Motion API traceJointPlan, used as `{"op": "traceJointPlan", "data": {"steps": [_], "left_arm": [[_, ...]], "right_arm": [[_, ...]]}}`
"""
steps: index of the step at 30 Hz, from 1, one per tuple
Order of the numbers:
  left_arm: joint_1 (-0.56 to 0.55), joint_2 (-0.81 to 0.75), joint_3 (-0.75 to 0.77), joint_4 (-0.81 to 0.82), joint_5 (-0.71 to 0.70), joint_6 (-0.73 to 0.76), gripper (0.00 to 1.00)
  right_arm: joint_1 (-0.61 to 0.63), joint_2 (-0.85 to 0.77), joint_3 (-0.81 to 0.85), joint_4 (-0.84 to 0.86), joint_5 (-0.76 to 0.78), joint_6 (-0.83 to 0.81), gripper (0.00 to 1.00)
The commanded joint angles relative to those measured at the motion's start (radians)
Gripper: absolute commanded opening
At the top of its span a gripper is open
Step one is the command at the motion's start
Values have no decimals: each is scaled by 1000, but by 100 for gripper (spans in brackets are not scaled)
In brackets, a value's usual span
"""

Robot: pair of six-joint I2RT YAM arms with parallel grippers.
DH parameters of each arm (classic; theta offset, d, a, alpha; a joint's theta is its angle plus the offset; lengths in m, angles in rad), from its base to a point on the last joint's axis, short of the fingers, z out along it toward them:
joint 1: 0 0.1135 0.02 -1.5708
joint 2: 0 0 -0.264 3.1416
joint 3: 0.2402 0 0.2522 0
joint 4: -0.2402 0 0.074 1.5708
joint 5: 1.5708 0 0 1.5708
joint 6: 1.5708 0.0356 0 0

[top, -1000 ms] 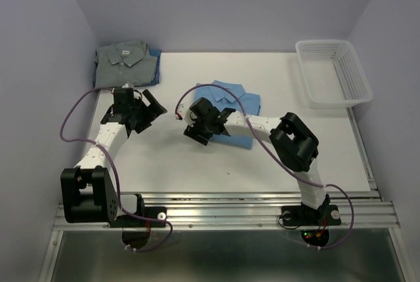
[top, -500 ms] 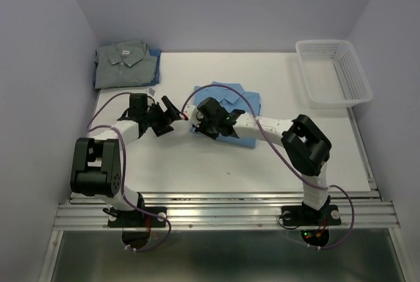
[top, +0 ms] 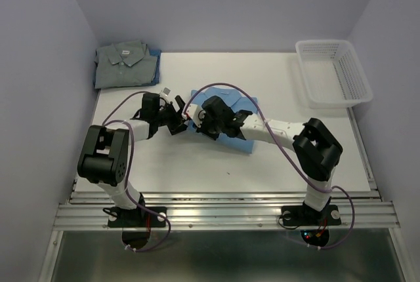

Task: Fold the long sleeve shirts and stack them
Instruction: Neatly place the folded shirt to the corner

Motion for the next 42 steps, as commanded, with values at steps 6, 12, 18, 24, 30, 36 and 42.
{"op": "traceJointPlan", "data": {"steps": [6, 12, 18, 24, 30, 36, 42], "left_arm": [[-23, 164, 140, 61, -2, 14, 99], [-34, 276, 226, 87, 1, 16, 99], [-74, 365, 317, 101, 45, 42, 74], [-74, 343, 355, 84, 90, 90, 0], [-72, 285, 539, -178, -114, 365, 0], [-60, 355, 847, -493, -273, 699, 0], [-34, 415, 1068, -702, -448, 886, 0]], "right_arm": [[4, -107, -60, 107, -114, -14, 1], [4, -133, -95, 125, -186, -39, 1], [4, -136, -102, 150, -185, -40, 1], [-5, -138, -119, 161, -122, -34, 1], [-5, -190, -169, 205, -4, 67, 100], [-5, -393, -272, 282, 126, 239, 100], [-5, -553, -399, 302, 409, 286, 100]]}}
